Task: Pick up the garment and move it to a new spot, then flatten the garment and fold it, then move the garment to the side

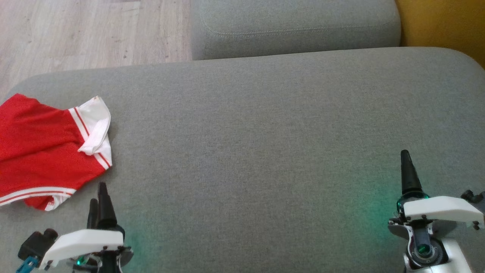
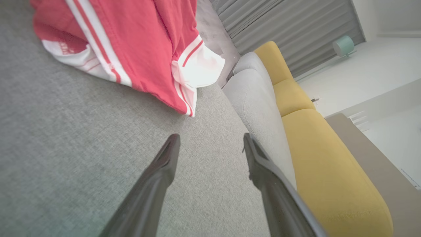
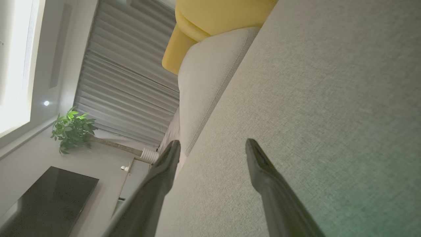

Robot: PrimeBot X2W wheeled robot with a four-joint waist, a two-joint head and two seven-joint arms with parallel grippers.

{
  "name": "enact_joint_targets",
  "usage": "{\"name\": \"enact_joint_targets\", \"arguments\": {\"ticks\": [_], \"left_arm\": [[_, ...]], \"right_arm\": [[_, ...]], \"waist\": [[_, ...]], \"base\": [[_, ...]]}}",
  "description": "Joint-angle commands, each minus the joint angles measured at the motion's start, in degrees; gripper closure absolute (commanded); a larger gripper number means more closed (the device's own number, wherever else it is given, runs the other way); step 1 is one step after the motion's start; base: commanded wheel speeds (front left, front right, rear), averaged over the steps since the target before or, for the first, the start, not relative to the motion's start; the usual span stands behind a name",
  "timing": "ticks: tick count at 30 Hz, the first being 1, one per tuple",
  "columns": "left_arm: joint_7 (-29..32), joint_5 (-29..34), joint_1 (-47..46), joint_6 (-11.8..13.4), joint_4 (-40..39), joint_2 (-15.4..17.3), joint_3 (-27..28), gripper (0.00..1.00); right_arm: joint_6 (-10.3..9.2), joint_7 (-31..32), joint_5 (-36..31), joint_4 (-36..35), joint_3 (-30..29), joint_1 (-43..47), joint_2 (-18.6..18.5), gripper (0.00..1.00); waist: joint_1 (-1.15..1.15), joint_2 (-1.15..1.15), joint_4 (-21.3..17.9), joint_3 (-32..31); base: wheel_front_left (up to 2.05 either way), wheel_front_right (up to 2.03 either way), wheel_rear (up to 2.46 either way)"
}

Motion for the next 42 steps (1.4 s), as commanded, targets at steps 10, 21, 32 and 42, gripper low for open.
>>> {"name": "enact_joint_targets", "arguments": {"ticks": [10,21,32,42], "left_arm": [[-2.35,10.55,-3.31,-0.12,-1.53,0.55,1.45,0.0],[-4.03,18.59,-3.24,0.53,-1.43,0.31,1.9,0.0],[-6.04,28.58,-4.07,0.81,-0.29,0.66,0.72,0.0],[-7.72,36.15,-4.93,1.01,0.91,1.05,-0.71,0.0]], "right_arm": [[-0.02,-2.46,-9.4,-1.54,1.41,-2.54,-0.67,0.0],[-0.02,-4.15,-17.07,-0.64,2.38,-2.98,-0.84,0.0],[-0.03,-6.18,-26.72,0.98,4.26,-4.42,-0.84,0.0],[-0.03,-7.87,-34.86,2.71,5.8,-5.6,-0.78,0.0]], "waist": [[0.0,0.0,-0.12,0.07],[0.0,0.0,-0.5,-0.05],[0.0,0.0,-0.37,0.11],[0.0,0.0,-0.46,0.35]], "base": [[0.0,0.0,0.0],[0.0,0.0,0.0],[0.0,0.0,0.0],[0.0,0.0,0.0]]}}
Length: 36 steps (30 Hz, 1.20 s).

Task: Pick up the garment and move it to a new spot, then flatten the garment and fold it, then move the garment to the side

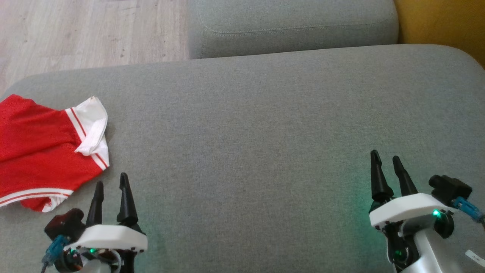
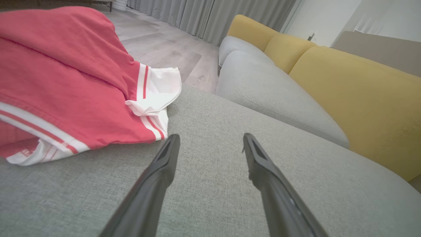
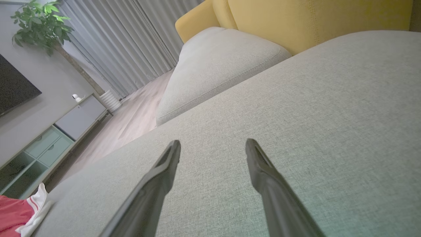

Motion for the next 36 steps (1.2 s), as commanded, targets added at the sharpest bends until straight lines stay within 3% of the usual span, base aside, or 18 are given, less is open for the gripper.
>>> {"name": "enact_joint_targets", "arguments": {"ticks": [1,36], "left_arm": [[-0.99,2.02,-3.08,0.4,-1.23,1.11,0.96,0.0],[-6.69,24.08,-4.12,1.85,4.41,0.79,0.69,0.0]], "right_arm": [[-0.03,-0.95,-2.07,-1.3,1.32,-3.52,-0.72,0.0],[-0.04,-6.7,-28.23,4.92,2.25,-5.63,0.55,0.0]], "waist": [[-0.01,0.0,-0.02,0.0],[-0.01,0.0,-0.5,-0.64]], "base": [[0.0,0.0,0.0],[0.0,0.0,0.0]]}}
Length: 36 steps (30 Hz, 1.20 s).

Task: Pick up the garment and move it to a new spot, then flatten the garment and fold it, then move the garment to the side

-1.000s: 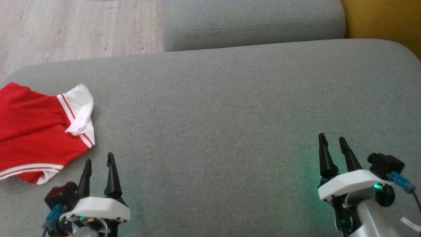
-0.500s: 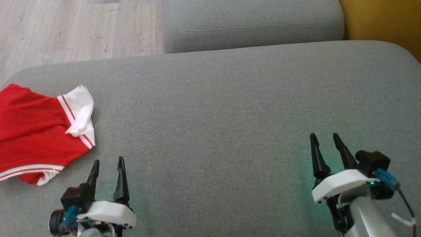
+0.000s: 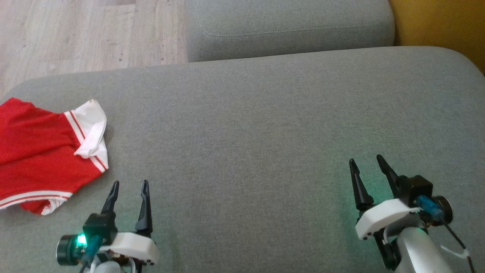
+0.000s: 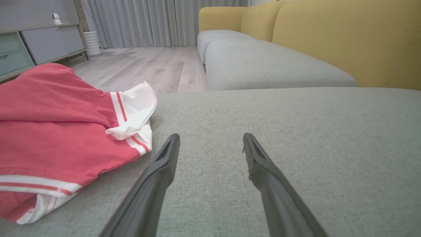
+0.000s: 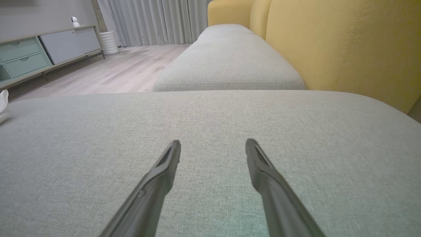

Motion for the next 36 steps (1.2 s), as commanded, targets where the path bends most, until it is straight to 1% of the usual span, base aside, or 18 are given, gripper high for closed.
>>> {"name": "enact_joint_targets", "arguments": {"ticks": [1,15,21,23,26,36], "left_arm": [[-1.18,1.48,-2.77,0.44,-1.05,0.72,2.35,0.0],[-1.18,1.42,-2.5,0.27,-0.67,0.24,2.7,0.0],[-1.18,1.14,-2.71,0.34,-0.65,0.14,2.92,0.0],[-1.18,1.04,-2.85,0.36,-0.71,0.09,2.73,0.0],[-1.18,0.69,-2.82,0.45,-0.68,0.02,2.38,0.0],[-1.18,-1.36,-0.07,1.57,-2.16,-0.08,3.43,0.0]], "right_arm": [[-0.04,-1.18,-1.68,-0.95,0.98,-3.11,0.38,0.0],[-0.04,-1.18,-1.56,0.05,0.11,-3.26,0.77,0.0],[-0.04,-1.18,-1.31,-0.42,0.82,-3.2,0.71,0.0],[-0.04,-1.18,-1.17,-0.74,1.25,-3.23,0.59,0.0],[-0.04,-1.18,-0.77,-1.14,1.95,-3.21,0.46,0.0],[-0.04,-1.18,0.37,-1.54,6.64,-3.22,0.72,0.0]], "waist": [[0.0,0.0,-0.04,-0.06],[0.0,0.0,0.22,0.07],[0.0,0.0,2.21,0.73],[0.0,0.0,4.03,1.32],[0.0,0.0,7.78,2.01],[0.0,0.0,22.48,3.26]], "base": [[0.0,0.0,0.0],[0.0,0.0,0.0],[0.0,0.0,0.0],[0.0,0.0,0.0],[0.0,0.0,0.0],[0.0,0.0,0.0]]}}
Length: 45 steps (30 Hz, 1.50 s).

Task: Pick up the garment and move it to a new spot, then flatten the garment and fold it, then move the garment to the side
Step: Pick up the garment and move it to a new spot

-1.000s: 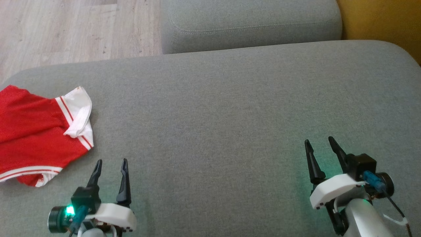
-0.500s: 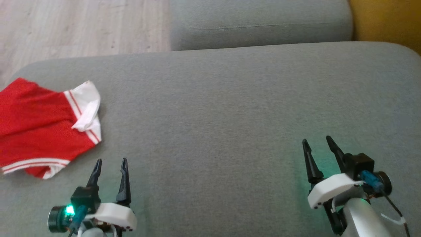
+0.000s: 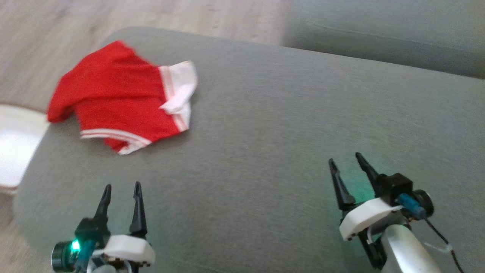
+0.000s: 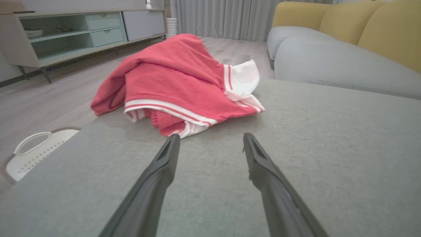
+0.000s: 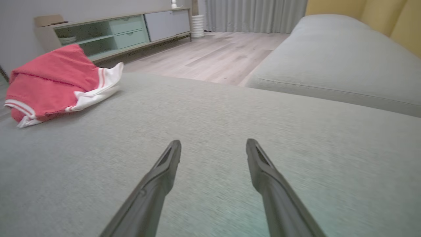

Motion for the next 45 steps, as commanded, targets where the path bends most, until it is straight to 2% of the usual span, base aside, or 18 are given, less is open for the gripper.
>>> {"name": "enact_joint_targets", "arguments": {"ticks": [1,6,10,13,18,23,28,29,36,37,40,45], "left_arm": [[-0.61,-0.23,-0.34,0.29,-1.97,0.33,1.97,0.0],[-0.61,-1.93,1.96,1.35,-1.81,0.32,5.06,0.0],[-0.61,-2.17,2.03,0.84,-1.67,0.32,6.15,0.0],[-0.61,-2.09,1.27,0.39,-2.17,0.32,6.87,0.0],[-0.61,-2.84,-3.73,-1.97,-4.58,0.57,7.76,0.0],[-0.61,-3.71,-12.54,-3.48,-4.43,4.02,6.4,0.0],[-0.47,-6.92,-23.47,-3.77,1.63,10.06,0.37,0.0],[-0.47,-6.92,-23.47,-3.77,1.63,10.06,0.37,0.0],[2.0,-13.27,-36.04,-3.8,9.16,18.43,-11.07,0.0],[2.83,-14.91,-38.47,-3.8,10.81,20.05,-14.62,0.0],[4.09,-17.39,-41.24,-3.8,13.2,21.9,-19.16,0.0],[6.32,-24.44,-44.31,-3.81,13.84,22.27,-28.08,0.0]], "right_arm": [[-0.04,-0.63,0.26,-1.8,1.74,-2.38,0.32,0.0],[-0.04,-0.63,1.38,-1.33,5.68,-3.27,0.6,0.0],[-0.04,-0.63,2.07,-0.98,7.06,-3.58,0.7,0.0],[-0.04,-0.63,2.35,-0.78,7.58,-3.83,0.73,0.0],[-0.04,-0.63,2.29,-1.37,8.28,-4.69,0.39,0.0],[-0.04,-0.63,2.27,-2.74,8.29,-5.76,-0.95,0.0],[-0.04,-0.63,2.31,-3.91,9.49,-7.42,-1.82,0.0],[-0.04,-0.63,2.31,-3.91,9.49,-7.42,-1.82,0.0],[-0.04,-0.63,2.76,-5.44,10.62,-9.57,-3.82,0.0],[-0.04,-0.63,2.86,-5.72,10.46,-10.14,-4.31,0.0],[-0.04,-0.63,3.05,-6.1,10.35,-10.85,-4.58,0.0],[-0.04,-0.63,3.29,-6.72,10.43,-11.72,-4.56,0.0]], "waist": [[0.0,0.0,5.53,0.73],[0.0,0.0,10.66,1.01],[0.0,0.0,12.06,1.22],[0.0,0.0,12.17,1.64],[0.0,0.0,11.28,3.97],[0.0,0.0,9.12,7.3],[0.0,0.0,5.39,11.14],[0.0,0.0,5.39,11.14],[0.0,0.0,0.48,16.31],[0.0,0.0,-0.76,17.47],[0.0,0.0,-2.54,19.0],[0.0,0.0,-5.04,21.12]], "base": [[0.0,0.0,0.0],[0.0,0.0,0.0],[0.0,0.0,0.0],[0.0,0.0,0.0],[0.0,0.0,0.0],[0.0,0.0,0.0],[0.0,0.0,0.0],[0.0,0.0,0.0],[0.0,0.0,0.0],[0.0,0.0,0.0],[0.0,0.0,0.0],[0.0,0.0,0.0]]}}
